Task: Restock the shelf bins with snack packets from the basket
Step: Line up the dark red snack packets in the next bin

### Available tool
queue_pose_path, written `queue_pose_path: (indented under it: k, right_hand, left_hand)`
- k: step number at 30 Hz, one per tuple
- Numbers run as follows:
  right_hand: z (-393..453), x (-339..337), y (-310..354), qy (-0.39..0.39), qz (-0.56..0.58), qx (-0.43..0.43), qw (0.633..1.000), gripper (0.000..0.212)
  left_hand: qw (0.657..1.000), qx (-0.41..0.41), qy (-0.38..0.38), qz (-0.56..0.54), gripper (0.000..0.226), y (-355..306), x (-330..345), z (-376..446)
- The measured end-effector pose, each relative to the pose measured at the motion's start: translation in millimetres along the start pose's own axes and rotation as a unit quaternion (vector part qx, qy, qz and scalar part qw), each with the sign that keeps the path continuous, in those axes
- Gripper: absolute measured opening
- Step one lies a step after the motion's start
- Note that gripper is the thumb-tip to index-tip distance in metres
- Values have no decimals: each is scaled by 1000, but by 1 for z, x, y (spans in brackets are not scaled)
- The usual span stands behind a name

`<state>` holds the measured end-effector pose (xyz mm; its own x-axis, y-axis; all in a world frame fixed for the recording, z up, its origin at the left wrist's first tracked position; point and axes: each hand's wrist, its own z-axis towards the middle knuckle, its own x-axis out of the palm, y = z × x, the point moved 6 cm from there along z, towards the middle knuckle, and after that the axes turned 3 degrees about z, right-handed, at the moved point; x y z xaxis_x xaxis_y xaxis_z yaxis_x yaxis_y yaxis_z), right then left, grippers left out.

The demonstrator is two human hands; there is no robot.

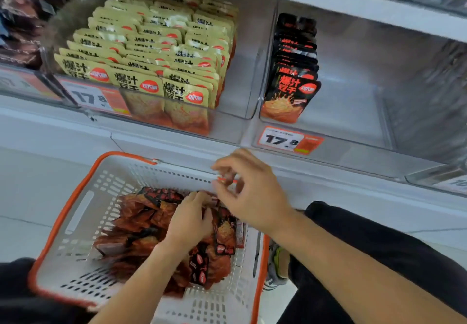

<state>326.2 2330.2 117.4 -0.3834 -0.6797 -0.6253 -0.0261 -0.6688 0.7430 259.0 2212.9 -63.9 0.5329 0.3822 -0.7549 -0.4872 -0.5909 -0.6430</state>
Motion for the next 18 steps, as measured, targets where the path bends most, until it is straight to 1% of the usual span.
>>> queue_pose_path:
  k: [1, 2, 3, 5, 7, 9, 12, 14, 16, 18]
  right_hand:
    - [-8, 32, -20, 70, -23, 42, 996, 21]
    - [-19, 60, -42, 124, -43, 81, 988, 24]
    - [-32, 84, -63, 162, -50, 125, 978, 26]
    - [-59, 122, -108, 209, -46, 223, 951, 28]
    - [-82, 153, -141, 244, -65, 289, 923, 24]
    - [-99, 177, -159, 262, -65, 334, 903, 22]
    - [-128, 212, -175, 256, -27, 403, 878, 33]
    - [-147, 234, -180, 267, -11, 425, 865, 39]
    - [-159, 250, -182, 270, -16, 431, 861, 42]
    - [-163, 258, -182, 255, -31, 431, 865, 39]
  left_hand:
    - [997, -46, 49, 28, 13, 30, 19, -10]
    - [989, -95, 95, 61, 14, 57, 34, -24]
    - [975, -142, 139, 95, 18, 82, 47, -39]
    - [949, -200, 193, 146, 31, 119, 65, -69]
    - [938, -212, 208, 177, 37, 133, 74, -80]
    - [938, -205, 211, 184, 38, 133, 80, -78]
    - [939, -189, 229, 173, 40, 130, 86, -71]
    - [939, -184, 240, 161, 42, 134, 88, -72]
    - [938, -182, 250, 154, 47, 140, 93, -77]
    - [936, -175, 254, 169, 46, 141, 96, -80]
